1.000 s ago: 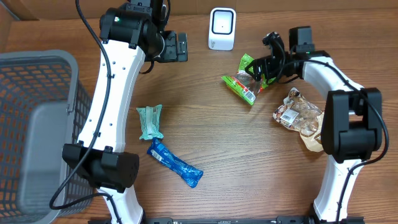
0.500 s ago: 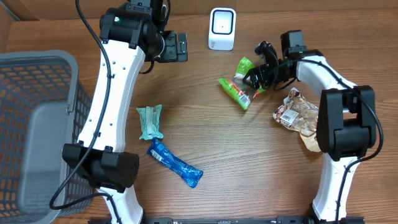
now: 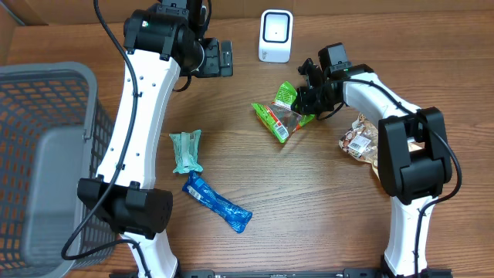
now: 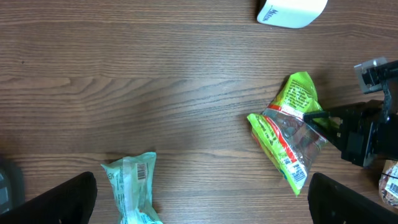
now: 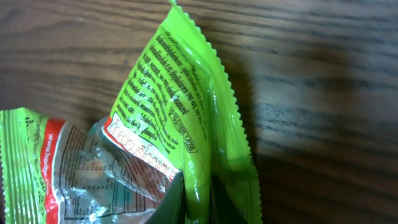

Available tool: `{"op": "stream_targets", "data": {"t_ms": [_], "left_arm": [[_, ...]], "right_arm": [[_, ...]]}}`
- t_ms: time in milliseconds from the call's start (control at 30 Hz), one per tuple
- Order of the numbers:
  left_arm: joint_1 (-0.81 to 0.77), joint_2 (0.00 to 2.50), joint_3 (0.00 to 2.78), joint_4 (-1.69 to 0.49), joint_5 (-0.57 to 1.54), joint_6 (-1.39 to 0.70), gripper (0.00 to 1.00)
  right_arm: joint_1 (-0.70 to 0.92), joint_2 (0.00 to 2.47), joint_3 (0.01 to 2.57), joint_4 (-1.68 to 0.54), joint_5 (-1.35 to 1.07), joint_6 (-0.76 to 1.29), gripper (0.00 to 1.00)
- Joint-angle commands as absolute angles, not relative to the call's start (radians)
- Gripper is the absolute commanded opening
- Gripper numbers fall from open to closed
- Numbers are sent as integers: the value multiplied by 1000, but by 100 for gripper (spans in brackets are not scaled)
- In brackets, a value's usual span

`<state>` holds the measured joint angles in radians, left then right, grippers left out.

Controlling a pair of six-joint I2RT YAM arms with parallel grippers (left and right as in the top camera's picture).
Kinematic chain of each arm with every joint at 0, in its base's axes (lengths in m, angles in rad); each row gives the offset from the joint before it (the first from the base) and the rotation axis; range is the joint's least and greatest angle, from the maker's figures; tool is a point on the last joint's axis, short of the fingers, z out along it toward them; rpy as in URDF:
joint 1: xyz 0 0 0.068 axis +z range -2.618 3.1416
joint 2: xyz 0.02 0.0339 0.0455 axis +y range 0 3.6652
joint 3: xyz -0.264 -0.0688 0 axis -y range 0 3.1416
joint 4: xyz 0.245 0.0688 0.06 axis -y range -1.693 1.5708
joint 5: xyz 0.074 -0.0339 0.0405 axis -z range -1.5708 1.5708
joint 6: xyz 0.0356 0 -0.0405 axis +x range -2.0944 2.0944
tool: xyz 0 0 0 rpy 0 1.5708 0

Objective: Scan the item barcode
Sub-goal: 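Hold the green packet up to the scanner with the right gripper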

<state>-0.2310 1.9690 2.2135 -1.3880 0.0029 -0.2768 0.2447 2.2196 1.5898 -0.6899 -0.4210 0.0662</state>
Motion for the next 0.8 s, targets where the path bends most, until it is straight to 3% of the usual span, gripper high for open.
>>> {"op": "stream_targets", "data": {"t_ms": [0, 200, 433, 633, 767], "left_arm": [[-229, 1950, 2233, -1387, -4, -258, 100], [-229, 1950, 2233, -1387, -4, -258, 100], [-229, 1950, 2233, -1387, -4, -258, 100], [-229, 1950, 2233, -1387, -4, -258, 100], [-229, 1950, 2233, -1387, -4, -258, 100]], "right_arm": [[248, 2206, 1573, -715, -279, 200, 4], [266, 2032, 1573, -693, -40, 240, 4], [406, 1937, 1573, -573, 558, 214, 4], [508, 1940, 1573, -250, 863, 45, 4], [510, 1943, 1573, -6, 877, -112, 4]]}}
